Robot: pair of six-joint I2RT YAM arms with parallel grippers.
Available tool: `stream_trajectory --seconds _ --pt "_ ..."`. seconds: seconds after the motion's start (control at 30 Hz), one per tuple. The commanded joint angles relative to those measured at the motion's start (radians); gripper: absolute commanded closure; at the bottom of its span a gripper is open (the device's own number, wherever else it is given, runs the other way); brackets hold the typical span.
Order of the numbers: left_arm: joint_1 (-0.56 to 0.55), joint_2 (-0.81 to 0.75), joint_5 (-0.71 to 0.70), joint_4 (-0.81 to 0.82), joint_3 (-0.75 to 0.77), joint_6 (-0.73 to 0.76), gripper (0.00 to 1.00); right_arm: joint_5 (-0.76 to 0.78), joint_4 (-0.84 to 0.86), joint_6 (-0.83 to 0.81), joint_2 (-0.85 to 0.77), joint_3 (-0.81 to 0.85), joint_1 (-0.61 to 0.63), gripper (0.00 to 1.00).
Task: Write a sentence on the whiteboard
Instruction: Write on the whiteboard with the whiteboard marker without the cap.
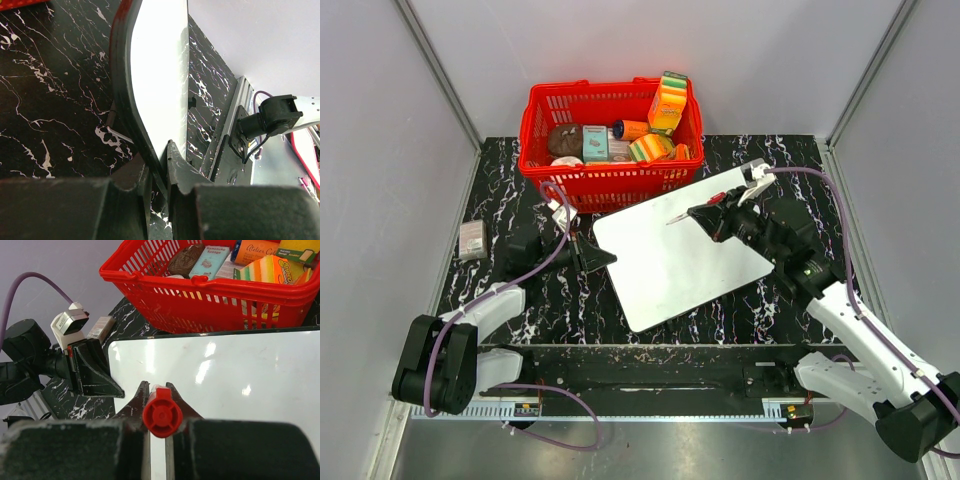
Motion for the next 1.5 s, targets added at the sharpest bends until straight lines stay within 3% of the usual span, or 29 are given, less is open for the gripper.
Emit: stream_trajectory --seconds 0.0,0.97,1.2,1.47 --pt "-0.016 0.023 -0.033 -0.038 -0.015 0.192 1.00 -0.015 0.053 -0.007 -0.013 -0.010 -0.001 1.00" --pt "-0.016 0.027 -0.034 -0.043 -0.012 0.192 1.00 -0.169 0.150 -0.052 -0.047 -0.067 0.005 1.00" --pt "-0.016 0.029 -0.036 -0.044 -0.010 0.192 1.00 -0.036 0.101 -0.138 -0.001 -0.030 0.140 1.00" --pt "-0.016 0.032 -0.036 -0.046 -0.009 0.194 1.00 -0.014 0.141 -0.165 0.019 -0.042 0.170 1.00"
